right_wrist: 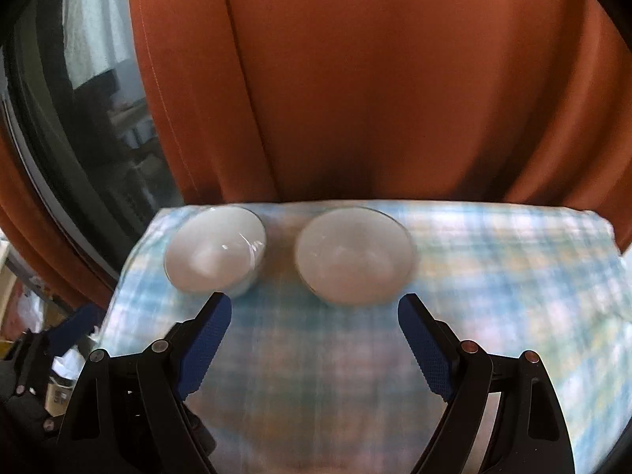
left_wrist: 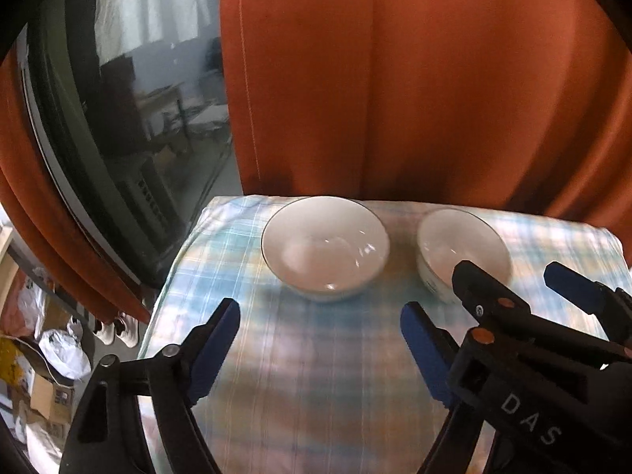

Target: Organize plates and bowls

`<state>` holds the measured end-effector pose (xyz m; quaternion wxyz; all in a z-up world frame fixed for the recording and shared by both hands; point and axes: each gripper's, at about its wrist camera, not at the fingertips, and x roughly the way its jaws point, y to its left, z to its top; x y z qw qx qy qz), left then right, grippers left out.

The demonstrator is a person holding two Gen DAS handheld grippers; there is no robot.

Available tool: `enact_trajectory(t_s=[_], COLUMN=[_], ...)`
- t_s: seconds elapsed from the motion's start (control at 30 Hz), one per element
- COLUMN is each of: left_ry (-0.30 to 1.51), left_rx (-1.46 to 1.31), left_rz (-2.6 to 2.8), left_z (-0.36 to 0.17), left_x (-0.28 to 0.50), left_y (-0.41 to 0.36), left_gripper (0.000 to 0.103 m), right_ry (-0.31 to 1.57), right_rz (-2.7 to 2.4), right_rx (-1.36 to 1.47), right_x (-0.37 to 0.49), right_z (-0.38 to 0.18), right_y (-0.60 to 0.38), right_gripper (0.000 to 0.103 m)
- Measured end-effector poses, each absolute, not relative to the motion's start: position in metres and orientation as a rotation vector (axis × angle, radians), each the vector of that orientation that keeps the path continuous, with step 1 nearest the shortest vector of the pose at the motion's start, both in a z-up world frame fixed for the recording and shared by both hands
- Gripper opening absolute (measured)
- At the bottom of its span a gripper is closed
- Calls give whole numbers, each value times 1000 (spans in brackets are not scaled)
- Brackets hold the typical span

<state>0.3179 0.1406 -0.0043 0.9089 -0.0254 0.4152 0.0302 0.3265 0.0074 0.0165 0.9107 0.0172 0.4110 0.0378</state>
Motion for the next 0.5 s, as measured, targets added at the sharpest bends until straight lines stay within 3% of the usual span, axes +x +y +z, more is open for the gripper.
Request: enact_trajectory(t_s=[0.27, 0.33, 0.5], left_ry=[874, 881, 909], left_rx=[-52, -52, -58], left_rz=[158, 168, 171], left_z=[-32, -35, -50], left_x=[380, 393, 416], left_y=[164, 168, 180], left_gripper=[77, 75, 58], right_ry=[857, 865, 896], right_rz=[141, 147, 156], right_rx=[50, 65, 68], right_x=[392, 408, 436], right_z=[-13, -19, -35], right_y=[30, 36, 49], right_gripper=[87, 79, 63])
